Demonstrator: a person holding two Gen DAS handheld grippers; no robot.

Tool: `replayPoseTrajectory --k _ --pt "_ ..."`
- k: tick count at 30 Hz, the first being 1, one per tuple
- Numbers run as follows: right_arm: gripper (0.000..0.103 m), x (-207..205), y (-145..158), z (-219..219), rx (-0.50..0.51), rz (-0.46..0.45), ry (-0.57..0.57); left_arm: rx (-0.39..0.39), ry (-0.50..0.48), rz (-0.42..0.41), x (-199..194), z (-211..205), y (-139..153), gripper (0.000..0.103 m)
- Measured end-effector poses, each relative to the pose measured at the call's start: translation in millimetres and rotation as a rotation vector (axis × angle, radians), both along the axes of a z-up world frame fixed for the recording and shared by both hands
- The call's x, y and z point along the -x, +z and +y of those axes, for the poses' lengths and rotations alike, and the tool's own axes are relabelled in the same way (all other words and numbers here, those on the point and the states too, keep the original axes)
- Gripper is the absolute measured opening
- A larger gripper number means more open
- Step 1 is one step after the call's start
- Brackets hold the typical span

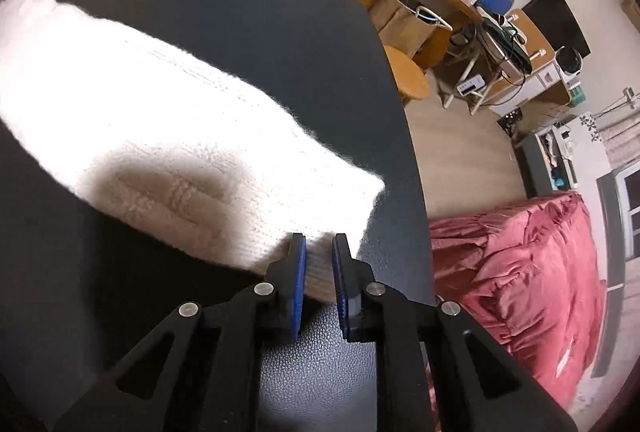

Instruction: Fold clothes

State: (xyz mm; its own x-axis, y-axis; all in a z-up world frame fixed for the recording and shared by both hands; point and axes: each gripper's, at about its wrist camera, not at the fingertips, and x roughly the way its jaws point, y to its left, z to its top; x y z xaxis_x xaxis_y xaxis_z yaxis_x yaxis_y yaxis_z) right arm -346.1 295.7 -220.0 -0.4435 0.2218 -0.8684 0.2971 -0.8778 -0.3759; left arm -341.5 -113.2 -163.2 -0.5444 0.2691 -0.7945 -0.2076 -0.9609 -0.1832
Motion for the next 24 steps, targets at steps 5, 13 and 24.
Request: replayPoseTrajectory --k 5,13,24 --pt "0.014 5 3 14 0.014 0.01 -0.061 0.079 -0.062 -0.05 48 26 -18 0.031" --pt "0.014 8 3 26 0.026 0.048 -0.118 0.154 -0.018 -0.051 59 37 -43 0.033" --pt "0.016 -42 69 -21 0.5 0.147 0.031 -0.087 -0.125 -0.026 -58 10 -11 0.031"
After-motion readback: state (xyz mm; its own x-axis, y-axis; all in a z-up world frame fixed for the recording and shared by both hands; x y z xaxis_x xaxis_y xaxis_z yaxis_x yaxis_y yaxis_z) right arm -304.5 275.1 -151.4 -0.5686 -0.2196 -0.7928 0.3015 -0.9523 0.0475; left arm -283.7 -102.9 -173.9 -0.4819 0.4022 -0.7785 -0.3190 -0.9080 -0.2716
